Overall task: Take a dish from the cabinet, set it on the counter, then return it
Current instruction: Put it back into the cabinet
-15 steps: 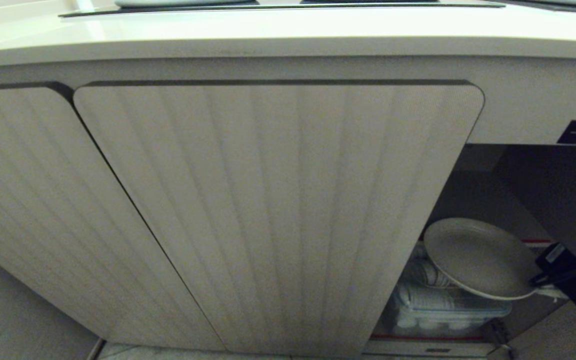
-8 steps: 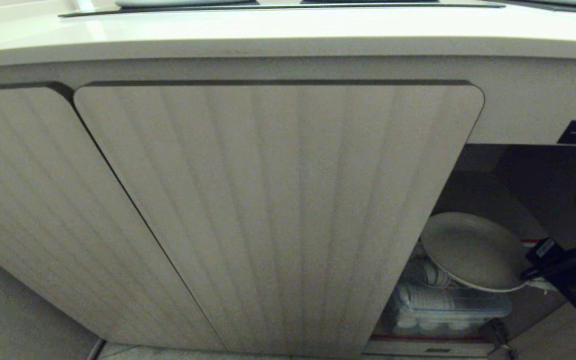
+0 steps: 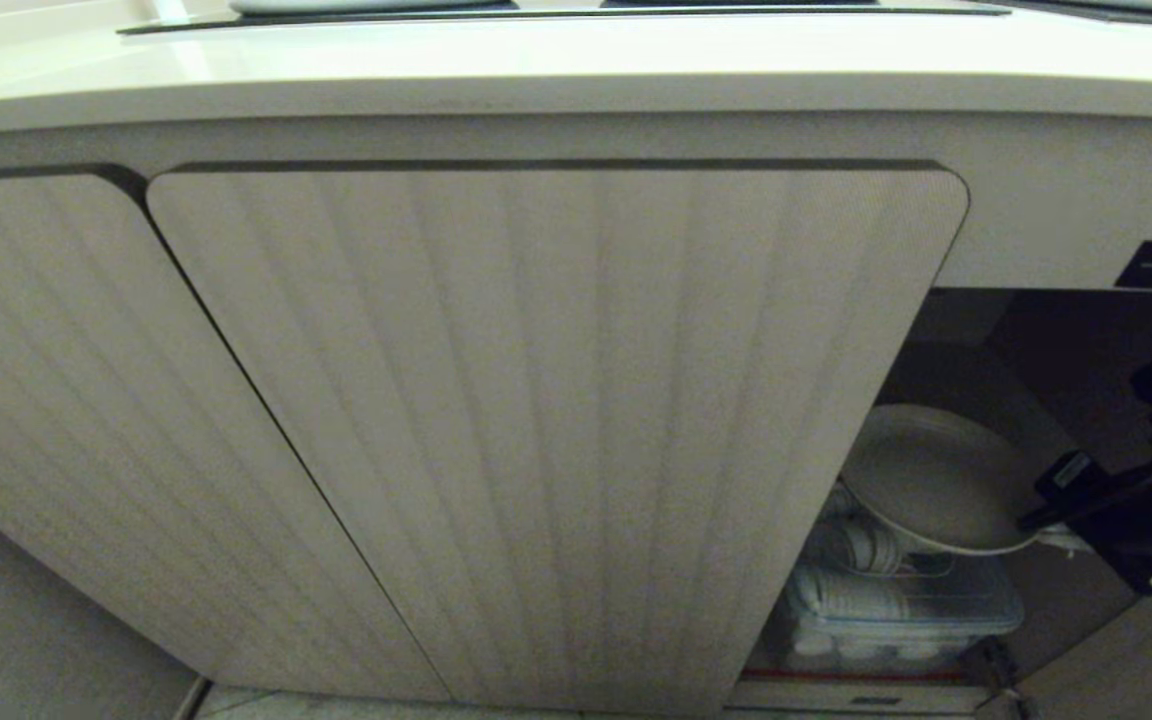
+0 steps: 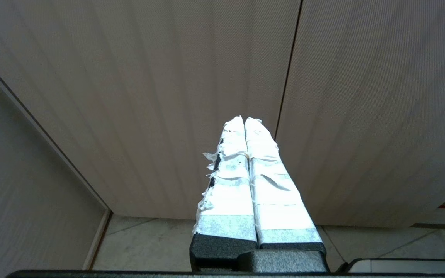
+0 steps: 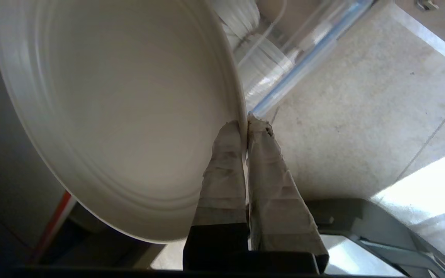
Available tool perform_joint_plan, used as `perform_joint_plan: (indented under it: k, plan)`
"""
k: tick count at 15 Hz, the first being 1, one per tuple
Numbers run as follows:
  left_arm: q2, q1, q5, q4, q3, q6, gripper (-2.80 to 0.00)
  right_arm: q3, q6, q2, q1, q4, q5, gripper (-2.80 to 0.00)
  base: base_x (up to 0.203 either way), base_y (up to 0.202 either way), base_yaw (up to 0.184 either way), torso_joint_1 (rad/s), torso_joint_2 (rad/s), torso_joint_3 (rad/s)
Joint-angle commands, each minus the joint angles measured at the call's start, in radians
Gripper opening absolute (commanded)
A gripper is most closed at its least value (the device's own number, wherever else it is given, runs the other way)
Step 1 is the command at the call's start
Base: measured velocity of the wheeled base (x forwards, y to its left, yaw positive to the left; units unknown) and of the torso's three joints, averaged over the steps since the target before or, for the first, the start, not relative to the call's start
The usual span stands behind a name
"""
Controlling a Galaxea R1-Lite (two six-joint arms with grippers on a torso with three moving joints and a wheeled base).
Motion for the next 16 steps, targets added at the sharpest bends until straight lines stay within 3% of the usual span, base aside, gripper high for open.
perform_joint_plan:
  k: [1,16]
  plan:
    - [0.000,0.000,0.000,0.000,0.000,-0.001,-2.80,-0.018,0.006,0.016,0.004,0.000,0.000,-2.80,0.000,0.000,0.000,0.000,0.00,0.000]
    - [0.000,0.000,0.000,0.000,0.000,-0.001,-2.80,-0.089,0.086,0.053,0.005,0.002,-0.001,-2.80,0.000,0.000,0.000,0.000,0.00,0.000]
